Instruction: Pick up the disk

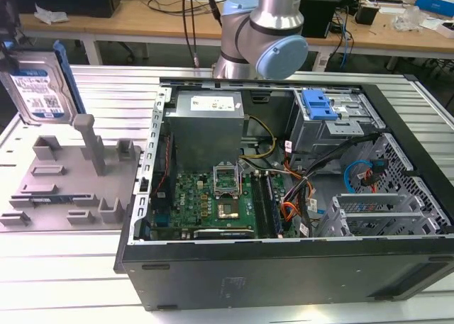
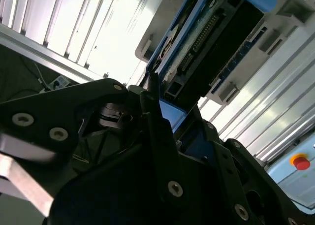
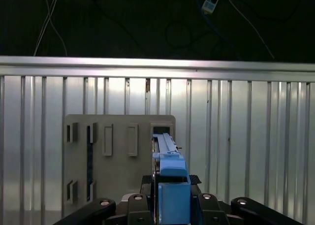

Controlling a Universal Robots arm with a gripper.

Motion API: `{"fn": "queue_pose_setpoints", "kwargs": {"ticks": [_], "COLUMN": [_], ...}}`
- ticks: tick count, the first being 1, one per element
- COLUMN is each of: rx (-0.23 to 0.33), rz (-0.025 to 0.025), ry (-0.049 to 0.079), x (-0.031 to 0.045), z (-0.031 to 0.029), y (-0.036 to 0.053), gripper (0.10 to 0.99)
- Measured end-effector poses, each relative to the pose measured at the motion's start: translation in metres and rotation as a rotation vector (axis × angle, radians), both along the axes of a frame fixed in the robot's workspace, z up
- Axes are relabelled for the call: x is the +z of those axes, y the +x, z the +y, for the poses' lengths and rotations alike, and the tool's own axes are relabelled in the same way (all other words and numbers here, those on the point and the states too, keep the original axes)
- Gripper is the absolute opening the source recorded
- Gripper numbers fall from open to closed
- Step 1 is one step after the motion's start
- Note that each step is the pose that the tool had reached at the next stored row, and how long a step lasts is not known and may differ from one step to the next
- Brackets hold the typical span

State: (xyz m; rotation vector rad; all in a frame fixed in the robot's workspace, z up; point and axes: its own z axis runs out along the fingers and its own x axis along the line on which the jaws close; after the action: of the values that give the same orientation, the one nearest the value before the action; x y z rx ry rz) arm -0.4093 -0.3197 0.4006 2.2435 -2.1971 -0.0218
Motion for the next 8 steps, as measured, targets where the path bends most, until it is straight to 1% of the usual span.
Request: {"fn": "queue_pose_setpoints", "kwargs": {"ticks": [1, 3, 4, 7, 8], "rx": [0.000, 0.000, 0.000, 0.000, 0.000], "rz": [-0.0001, -0.0002, -0.0002, 0.0000, 0.0000], "ry": [0.000, 0.001, 0.002, 0.003, 0.004], "x": [0.0047, 0.0213, 0.0320, 0.0505, 0.0552], "z": [-0.0004, -0.0026, -0.0041, -0.0067, -0.0073], "y": [0.0000, 0.0000, 0.0000, 0.0000, 0.0000], "gripper": [0.369, 0.369, 0.369, 0.369, 0.369]}}
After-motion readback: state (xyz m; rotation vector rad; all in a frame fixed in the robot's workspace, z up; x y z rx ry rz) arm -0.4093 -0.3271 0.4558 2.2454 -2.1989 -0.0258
